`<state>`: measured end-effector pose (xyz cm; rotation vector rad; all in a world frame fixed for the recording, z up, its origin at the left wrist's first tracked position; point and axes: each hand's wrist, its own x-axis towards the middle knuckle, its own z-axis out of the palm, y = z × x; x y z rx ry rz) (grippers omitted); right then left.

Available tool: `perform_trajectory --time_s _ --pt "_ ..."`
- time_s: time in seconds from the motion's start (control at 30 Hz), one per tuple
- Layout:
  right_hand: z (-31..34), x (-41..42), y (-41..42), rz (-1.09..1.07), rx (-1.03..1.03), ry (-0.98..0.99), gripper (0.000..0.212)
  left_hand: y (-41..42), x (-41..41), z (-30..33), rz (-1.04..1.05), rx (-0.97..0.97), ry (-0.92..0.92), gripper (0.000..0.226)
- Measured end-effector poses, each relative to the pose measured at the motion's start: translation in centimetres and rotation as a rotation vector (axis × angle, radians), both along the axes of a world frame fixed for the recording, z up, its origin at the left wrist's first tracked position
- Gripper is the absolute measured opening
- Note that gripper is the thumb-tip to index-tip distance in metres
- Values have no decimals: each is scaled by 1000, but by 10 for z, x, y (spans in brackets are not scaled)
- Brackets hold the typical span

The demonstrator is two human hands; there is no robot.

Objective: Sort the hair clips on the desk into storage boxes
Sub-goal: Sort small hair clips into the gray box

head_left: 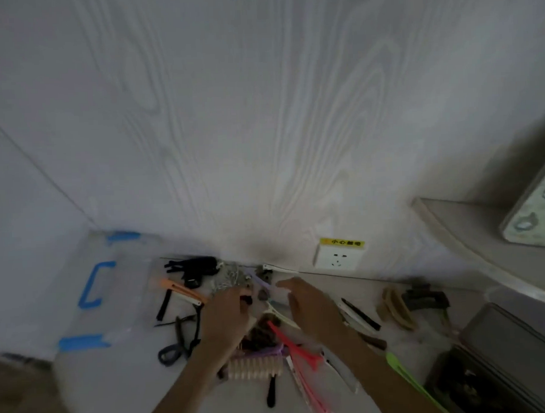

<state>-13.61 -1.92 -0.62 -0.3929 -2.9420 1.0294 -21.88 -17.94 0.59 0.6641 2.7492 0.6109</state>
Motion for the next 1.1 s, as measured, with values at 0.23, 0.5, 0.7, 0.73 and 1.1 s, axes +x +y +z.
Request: perform_trajectory --time_s 0.23,0.5,0.7,0.73,1.1 --pt "-13 -70 -24 63 185 -85 56 -14 -27 -7 -51 -105 -73 31" --pt "-26 -66 -23 26 284 -127 43 2 -35 -9 -198 -110 102 23" --pt "-17 -62 -12 63 233 -276 44 31 -38 1 -312 -564 127 15" --pt "-16 -61 -10 68 224 -295 41 34 -38 -1 -314 -609 115 17" --pt "-21 -13 9 -74 145 -329 42 26 -21 -17 -293 -117 -92 47"
